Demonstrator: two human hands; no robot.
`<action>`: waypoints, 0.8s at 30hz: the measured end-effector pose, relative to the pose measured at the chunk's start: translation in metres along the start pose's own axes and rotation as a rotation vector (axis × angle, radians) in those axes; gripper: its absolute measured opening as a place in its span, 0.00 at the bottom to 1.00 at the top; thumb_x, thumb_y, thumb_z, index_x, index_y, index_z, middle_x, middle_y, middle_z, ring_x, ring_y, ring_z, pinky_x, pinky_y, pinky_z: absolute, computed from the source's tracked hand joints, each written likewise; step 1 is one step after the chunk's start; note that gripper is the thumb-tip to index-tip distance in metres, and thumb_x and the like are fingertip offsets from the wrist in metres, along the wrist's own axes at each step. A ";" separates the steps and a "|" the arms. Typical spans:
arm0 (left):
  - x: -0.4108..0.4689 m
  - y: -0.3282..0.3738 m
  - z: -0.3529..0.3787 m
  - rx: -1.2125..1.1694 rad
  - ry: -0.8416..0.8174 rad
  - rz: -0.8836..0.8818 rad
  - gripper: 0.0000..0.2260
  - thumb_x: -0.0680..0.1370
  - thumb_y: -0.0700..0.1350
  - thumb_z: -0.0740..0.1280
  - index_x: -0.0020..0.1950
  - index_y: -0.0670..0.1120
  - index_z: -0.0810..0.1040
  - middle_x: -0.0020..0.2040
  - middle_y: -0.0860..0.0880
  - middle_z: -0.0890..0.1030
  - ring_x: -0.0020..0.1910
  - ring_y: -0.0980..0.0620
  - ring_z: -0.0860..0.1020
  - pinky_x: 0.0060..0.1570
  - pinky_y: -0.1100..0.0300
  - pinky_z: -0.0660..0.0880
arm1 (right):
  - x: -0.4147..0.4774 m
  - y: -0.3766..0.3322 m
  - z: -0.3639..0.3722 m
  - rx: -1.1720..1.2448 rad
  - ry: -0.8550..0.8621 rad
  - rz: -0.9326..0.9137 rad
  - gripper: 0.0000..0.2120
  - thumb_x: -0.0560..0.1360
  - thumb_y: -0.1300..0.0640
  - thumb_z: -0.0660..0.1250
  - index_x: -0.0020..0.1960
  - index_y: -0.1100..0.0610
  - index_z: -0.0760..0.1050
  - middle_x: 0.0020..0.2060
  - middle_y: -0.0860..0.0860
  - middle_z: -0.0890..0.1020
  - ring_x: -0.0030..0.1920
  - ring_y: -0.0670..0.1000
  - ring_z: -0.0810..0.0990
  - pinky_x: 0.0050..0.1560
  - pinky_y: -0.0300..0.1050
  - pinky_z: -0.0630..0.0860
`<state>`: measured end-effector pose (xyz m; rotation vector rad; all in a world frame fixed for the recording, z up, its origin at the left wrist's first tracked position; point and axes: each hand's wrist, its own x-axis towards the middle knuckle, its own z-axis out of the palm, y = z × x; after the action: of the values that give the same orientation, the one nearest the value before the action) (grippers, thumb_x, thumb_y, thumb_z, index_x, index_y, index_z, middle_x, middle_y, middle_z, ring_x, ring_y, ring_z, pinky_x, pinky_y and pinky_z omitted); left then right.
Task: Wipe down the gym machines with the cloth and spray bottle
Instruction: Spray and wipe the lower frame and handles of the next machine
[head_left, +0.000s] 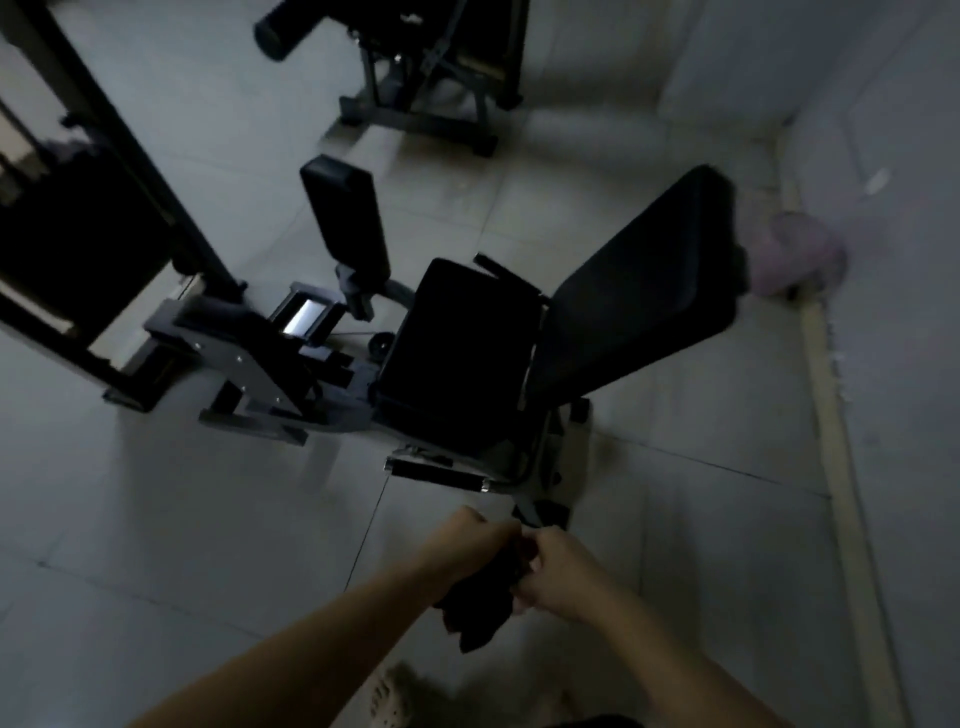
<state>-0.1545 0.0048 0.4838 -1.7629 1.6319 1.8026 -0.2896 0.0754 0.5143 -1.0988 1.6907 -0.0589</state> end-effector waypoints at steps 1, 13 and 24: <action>-0.009 0.018 0.004 0.027 -0.011 0.018 0.16 0.76 0.57 0.69 0.35 0.47 0.78 0.33 0.49 0.78 0.32 0.54 0.76 0.34 0.61 0.73 | -0.018 0.003 -0.017 -0.013 -0.002 -0.016 0.09 0.66 0.59 0.71 0.45 0.58 0.80 0.38 0.53 0.84 0.40 0.51 0.84 0.37 0.46 0.78; 0.007 0.252 0.144 0.185 -0.120 0.125 0.26 0.61 0.61 0.77 0.51 0.45 0.85 0.50 0.44 0.85 0.52 0.45 0.84 0.58 0.48 0.80 | -0.088 0.175 -0.242 0.236 0.057 -0.283 0.16 0.73 0.65 0.65 0.52 0.47 0.81 0.46 0.49 0.85 0.49 0.51 0.85 0.52 0.50 0.82; 0.032 0.482 0.227 0.433 -0.118 0.245 0.18 0.78 0.61 0.68 0.39 0.47 0.81 0.33 0.50 0.77 0.31 0.54 0.74 0.33 0.61 0.69 | -0.092 0.273 -0.449 -0.437 0.289 -0.590 0.29 0.69 0.53 0.79 0.66 0.52 0.71 0.50 0.46 0.80 0.46 0.45 0.80 0.55 0.45 0.79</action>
<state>-0.6527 -0.0412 0.6703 -1.2947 2.0658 1.4516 -0.8097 0.0893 0.6316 -1.9751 1.6095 -0.2407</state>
